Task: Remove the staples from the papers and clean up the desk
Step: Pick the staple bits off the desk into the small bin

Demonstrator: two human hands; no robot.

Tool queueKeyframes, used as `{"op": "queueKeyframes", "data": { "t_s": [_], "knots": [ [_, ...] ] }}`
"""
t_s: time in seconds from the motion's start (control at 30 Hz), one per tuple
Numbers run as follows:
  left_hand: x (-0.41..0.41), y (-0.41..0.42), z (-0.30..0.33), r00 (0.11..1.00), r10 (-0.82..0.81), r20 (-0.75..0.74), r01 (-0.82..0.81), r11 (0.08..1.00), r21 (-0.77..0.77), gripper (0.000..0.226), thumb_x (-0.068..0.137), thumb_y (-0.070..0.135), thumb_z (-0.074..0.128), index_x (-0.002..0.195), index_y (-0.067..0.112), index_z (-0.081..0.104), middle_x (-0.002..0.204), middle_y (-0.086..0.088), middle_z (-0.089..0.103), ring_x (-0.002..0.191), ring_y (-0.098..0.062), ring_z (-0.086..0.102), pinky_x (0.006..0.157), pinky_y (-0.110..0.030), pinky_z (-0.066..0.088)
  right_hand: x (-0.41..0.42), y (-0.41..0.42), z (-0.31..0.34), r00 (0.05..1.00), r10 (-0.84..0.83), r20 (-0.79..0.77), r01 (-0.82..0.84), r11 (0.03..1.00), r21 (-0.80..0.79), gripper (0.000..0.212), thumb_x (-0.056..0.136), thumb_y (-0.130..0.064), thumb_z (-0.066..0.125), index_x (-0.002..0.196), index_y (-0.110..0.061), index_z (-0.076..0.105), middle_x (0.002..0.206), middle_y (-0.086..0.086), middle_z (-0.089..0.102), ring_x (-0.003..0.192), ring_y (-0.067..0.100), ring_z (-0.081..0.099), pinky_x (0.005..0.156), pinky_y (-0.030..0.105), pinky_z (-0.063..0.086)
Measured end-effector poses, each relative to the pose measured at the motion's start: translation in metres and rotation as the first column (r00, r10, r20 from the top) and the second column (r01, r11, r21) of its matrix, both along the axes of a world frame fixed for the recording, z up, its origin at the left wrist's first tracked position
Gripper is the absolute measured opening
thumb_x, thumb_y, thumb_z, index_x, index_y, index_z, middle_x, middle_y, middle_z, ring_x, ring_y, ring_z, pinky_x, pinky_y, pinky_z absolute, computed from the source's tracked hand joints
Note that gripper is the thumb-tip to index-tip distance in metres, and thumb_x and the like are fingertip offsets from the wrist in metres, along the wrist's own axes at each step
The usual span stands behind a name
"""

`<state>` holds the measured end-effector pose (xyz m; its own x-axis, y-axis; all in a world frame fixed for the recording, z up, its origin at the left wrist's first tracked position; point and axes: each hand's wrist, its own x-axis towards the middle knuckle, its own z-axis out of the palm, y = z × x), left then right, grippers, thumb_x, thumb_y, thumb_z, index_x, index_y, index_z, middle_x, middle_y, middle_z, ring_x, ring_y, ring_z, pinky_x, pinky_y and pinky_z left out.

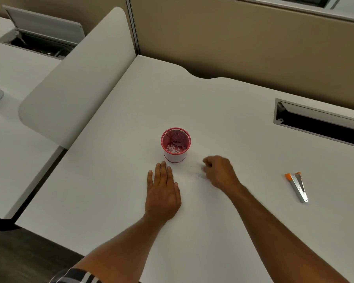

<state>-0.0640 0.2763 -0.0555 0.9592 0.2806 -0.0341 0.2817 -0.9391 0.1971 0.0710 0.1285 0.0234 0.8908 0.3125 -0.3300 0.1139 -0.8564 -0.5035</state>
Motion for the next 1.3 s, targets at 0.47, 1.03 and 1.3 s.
{"op": "queueKeyframes", "data": {
  "t_s": [0.47, 1.03, 1.3],
  "knots": [
    [0.001, 0.001, -0.001, 1.000, 0.006, -0.019, -0.006, 1.000, -0.004, 0.062, 0.099, 0.033, 0.029, 0.151, -0.001, 0.030, 0.161, -0.021, 0.026, 0.151, -0.034, 0.019, 0.122, -0.055, 0.017, -0.033, 0.007, -0.030, 0.987, -0.107, 0.116, 0.080, 0.972, 0.219, 0.037, 0.090, -0.009, 0.062, 0.126, -0.011, 0.055, 0.124, 0.006, 0.057, 0.112, 0.021, 0.056, 0.097, 0.029, 0.045],
    [0.000, 0.001, -0.001, 1.000, 0.012, -0.022, -0.012, 1.000, 0.003, 0.063, 0.099, 0.034, 0.028, 0.152, 0.000, 0.029, 0.162, -0.019, 0.024, 0.152, -0.032, 0.017, 0.123, -0.053, 0.016, -0.049, 0.009, -0.047, 0.903, 0.301, 0.307, -0.289, 0.954, -0.083, 0.020, 0.090, 0.001, 0.048, 0.101, 0.002, 0.065, 0.099, 0.018, 0.065, 0.091, 0.031, 0.060, 0.076, 0.039, 0.052],
    [0.000, 0.001, 0.000, 1.000, 0.009, -0.021, -0.009, 1.000, -0.001, 0.063, 0.098, 0.033, 0.026, 0.151, -0.001, 0.029, 0.161, -0.020, 0.025, 0.152, -0.033, 0.018, 0.122, -0.054, 0.017, -0.035, 0.014, -0.033, 0.952, 0.193, 0.237, -0.187, 0.981, -0.047, 0.025, 0.093, -0.004, 0.048, 0.106, -0.007, 0.069, 0.103, 0.011, 0.068, 0.094, 0.025, 0.061, 0.081, 0.029, 0.047]
  ]
}}
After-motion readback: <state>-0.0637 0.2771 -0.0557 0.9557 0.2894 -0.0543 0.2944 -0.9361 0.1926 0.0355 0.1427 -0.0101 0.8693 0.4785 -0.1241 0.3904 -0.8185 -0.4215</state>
